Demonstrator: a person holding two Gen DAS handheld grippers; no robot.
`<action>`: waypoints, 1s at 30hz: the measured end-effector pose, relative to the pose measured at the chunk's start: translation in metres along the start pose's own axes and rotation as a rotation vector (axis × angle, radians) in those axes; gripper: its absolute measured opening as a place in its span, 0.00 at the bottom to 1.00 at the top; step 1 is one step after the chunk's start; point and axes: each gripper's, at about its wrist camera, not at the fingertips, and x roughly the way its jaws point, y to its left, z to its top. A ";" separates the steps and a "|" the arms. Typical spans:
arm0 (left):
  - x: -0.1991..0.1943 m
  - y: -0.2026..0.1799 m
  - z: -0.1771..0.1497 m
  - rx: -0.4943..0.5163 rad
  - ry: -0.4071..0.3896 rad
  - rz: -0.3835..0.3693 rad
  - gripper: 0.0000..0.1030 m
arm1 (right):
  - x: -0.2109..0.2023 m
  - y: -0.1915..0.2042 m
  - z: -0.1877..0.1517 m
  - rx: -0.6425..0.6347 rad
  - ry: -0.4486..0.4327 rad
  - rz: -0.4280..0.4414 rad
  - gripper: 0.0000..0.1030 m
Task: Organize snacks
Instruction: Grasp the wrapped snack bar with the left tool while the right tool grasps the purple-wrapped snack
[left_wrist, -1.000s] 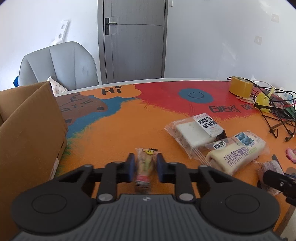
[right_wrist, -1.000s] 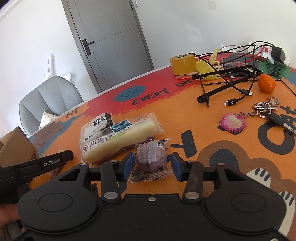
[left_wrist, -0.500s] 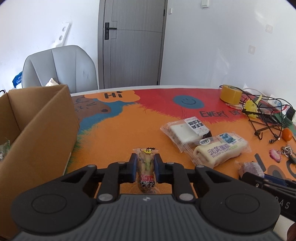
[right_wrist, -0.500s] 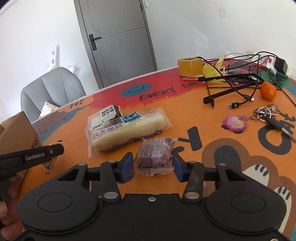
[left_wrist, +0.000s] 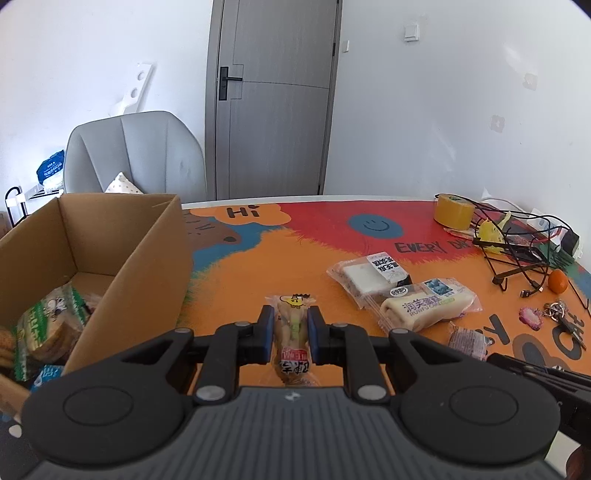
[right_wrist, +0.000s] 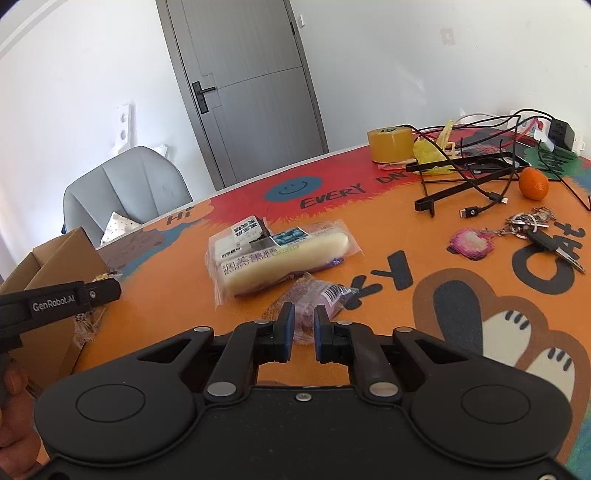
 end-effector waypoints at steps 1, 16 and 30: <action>-0.002 0.000 -0.001 -0.001 -0.001 0.003 0.17 | -0.001 -0.003 -0.001 0.007 0.000 -0.002 0.12; -0.002 0.014 0.000 -0.025 -0.002 0.015 0.17 | 0.032 0.007 0.002 0.039 0.034 0.002 0.65; 0.012 0.021 -0.001 -0.054 0.026 0.008 0.17 | 0.046 0.039 -0.001 -0.141 0.036 -0.173 0.44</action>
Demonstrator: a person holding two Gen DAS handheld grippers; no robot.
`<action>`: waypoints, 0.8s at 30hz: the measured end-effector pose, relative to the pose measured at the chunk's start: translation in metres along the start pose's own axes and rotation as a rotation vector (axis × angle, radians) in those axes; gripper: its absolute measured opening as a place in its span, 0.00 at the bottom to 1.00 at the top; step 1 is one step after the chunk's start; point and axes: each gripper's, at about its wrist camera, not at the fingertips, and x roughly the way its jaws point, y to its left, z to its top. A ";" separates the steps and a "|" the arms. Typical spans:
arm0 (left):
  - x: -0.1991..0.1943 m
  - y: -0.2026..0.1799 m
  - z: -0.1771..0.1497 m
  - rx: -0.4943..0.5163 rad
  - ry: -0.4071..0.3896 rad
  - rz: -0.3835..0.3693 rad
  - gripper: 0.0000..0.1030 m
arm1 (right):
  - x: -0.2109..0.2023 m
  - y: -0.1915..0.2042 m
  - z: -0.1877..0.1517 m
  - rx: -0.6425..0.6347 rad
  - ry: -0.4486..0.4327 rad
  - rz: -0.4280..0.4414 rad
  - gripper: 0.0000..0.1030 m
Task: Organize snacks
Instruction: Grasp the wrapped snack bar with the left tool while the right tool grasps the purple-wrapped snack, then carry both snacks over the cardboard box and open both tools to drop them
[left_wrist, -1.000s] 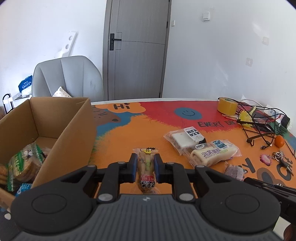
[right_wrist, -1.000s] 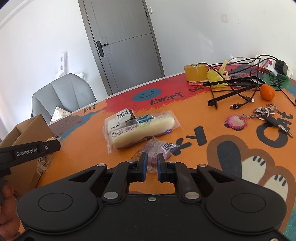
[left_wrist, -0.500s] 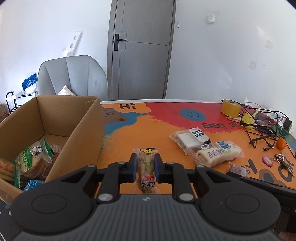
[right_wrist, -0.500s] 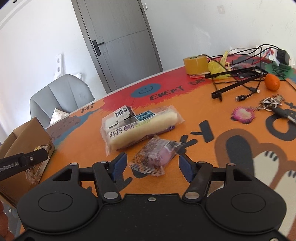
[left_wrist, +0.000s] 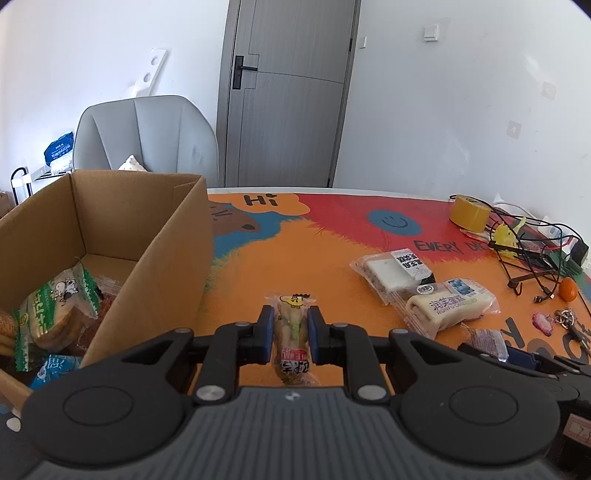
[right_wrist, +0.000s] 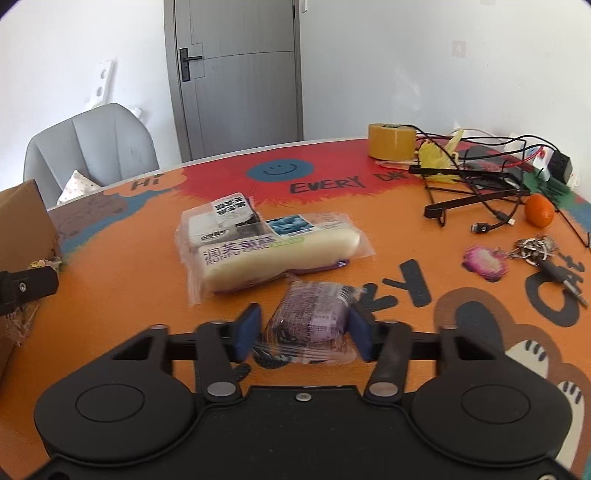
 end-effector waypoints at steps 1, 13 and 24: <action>-0.001 0.000 0.000 0.001 -0.003 0.001 0.17 | -0.001 -0.002 0.000 0.002 0.000 0.009 0.40; -0.031 -0.001 0.004 0.007 -0.061 -0.013 0.17 | -0.026 -0.017 -0.002 0.077 -0.044 0.095 0.33; -0.066 0.011 0.015 -0.009 -0.137 -0.006 0.17 | -0.064 -0.001 0.014 0.069 -0.139 0.178 0.33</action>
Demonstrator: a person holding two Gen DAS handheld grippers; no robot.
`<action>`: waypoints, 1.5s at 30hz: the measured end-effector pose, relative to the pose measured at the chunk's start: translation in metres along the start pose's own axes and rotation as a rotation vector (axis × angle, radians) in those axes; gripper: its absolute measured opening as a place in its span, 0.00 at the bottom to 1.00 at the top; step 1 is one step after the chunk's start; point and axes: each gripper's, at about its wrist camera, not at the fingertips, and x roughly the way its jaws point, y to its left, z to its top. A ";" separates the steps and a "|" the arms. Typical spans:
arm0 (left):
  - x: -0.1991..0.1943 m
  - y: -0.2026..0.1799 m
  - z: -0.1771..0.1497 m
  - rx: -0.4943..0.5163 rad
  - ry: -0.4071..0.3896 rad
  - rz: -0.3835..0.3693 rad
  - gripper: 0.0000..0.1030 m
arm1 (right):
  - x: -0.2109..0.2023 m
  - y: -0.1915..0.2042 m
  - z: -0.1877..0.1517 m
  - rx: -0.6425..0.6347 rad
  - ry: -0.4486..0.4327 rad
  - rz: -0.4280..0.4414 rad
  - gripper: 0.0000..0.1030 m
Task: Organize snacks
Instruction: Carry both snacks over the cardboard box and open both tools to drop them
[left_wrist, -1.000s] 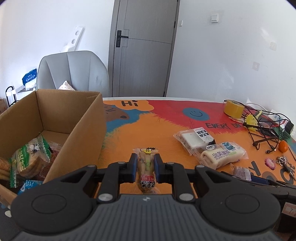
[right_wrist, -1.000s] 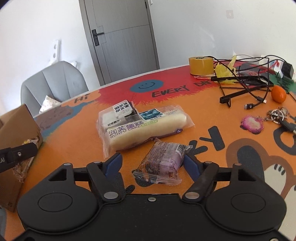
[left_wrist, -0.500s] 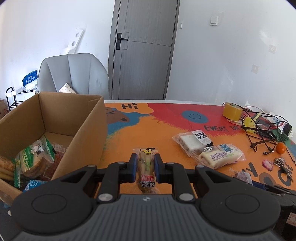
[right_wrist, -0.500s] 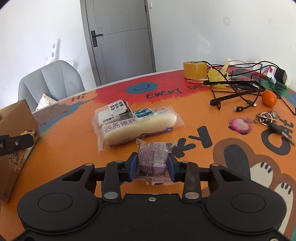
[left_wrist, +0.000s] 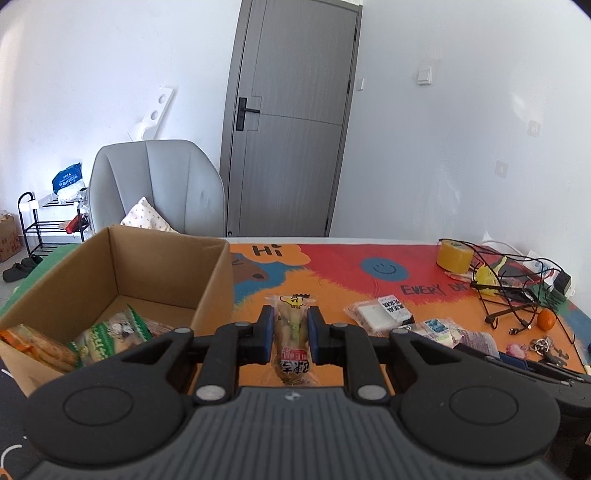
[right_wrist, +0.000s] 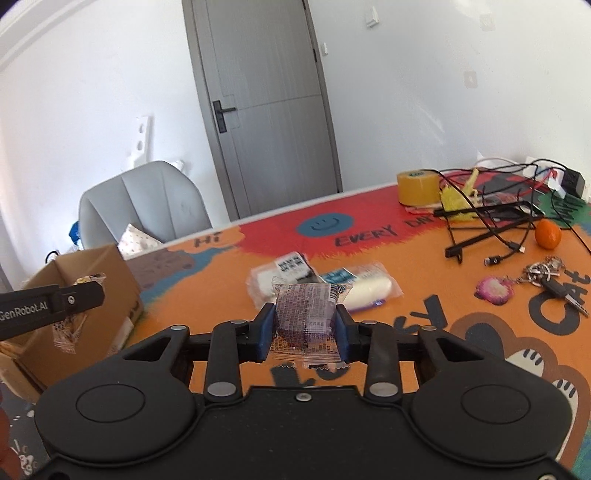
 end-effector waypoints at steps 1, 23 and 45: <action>-0.002 0.002 0.001 -0.002 -0.004 0.003 0.17 | -0.002 0.003 0.001 -0.002 -0.005 0.008 0.33; -0.035 0.077 0.022 -0.094 -0.095 0.107 0.17 | -0.018 0.080 0.014 -0.072 -0.078 0.160 0.33; 0.000 0.133 0.040 -0.145 -0.065 0.154 0.17 | 0.019 0.160 0.027 -0.139 -0.056 0.275 0.34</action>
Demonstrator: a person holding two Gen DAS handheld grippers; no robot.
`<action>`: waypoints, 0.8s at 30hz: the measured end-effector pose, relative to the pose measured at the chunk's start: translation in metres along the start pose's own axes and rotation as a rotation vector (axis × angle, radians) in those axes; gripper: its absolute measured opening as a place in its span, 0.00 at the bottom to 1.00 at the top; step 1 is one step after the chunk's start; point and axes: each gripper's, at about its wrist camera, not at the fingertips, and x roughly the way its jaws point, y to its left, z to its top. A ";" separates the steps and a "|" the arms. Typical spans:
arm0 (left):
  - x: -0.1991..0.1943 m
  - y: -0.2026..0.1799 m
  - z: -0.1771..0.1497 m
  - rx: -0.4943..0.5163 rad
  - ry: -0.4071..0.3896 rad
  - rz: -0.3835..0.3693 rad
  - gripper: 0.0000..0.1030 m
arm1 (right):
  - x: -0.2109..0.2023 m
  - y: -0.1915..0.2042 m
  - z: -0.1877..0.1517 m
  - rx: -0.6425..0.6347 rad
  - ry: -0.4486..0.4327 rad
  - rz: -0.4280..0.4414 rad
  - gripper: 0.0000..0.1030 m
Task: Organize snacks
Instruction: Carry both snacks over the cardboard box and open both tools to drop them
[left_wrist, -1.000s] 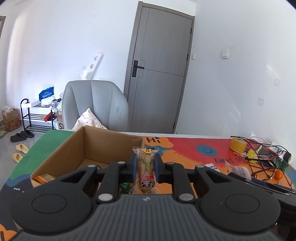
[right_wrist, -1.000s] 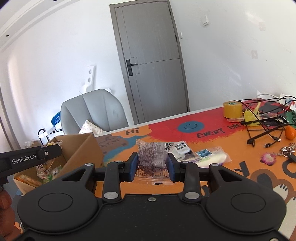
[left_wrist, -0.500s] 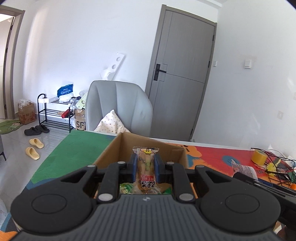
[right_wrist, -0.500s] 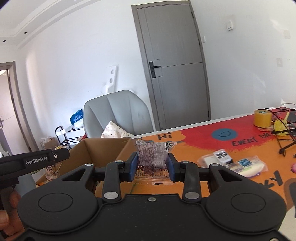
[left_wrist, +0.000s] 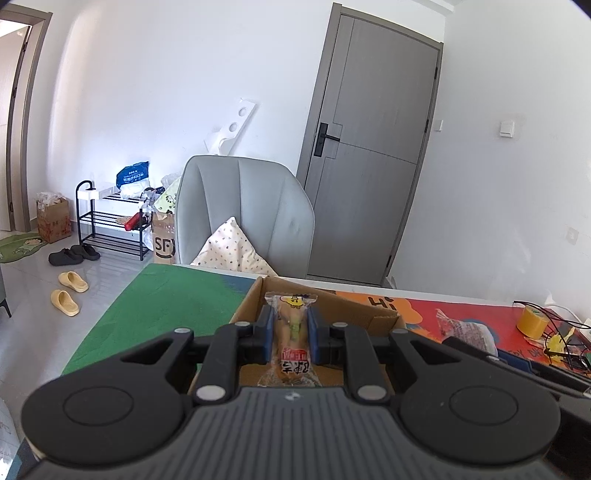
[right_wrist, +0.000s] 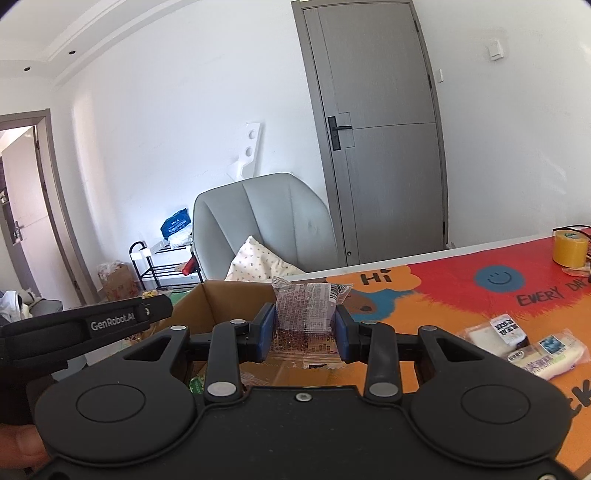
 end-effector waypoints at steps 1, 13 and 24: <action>0.002 0.000 0.000 -0.001 0.007 0.000 0.17 | 0.002 0.002 0.001 -0.003 0.001 0.001 0.34; -0.003 0.020 0.011 -0.018 0.013 0.055 0.21 | 0.014 0.014 0.011 0.005 0.000 0.034 0.34; -0.015 0.027 0.005 -0.033 0.023 0.068 0.66 | 0.005 0.012 0.012 0.043 -0.003 0.066 0.69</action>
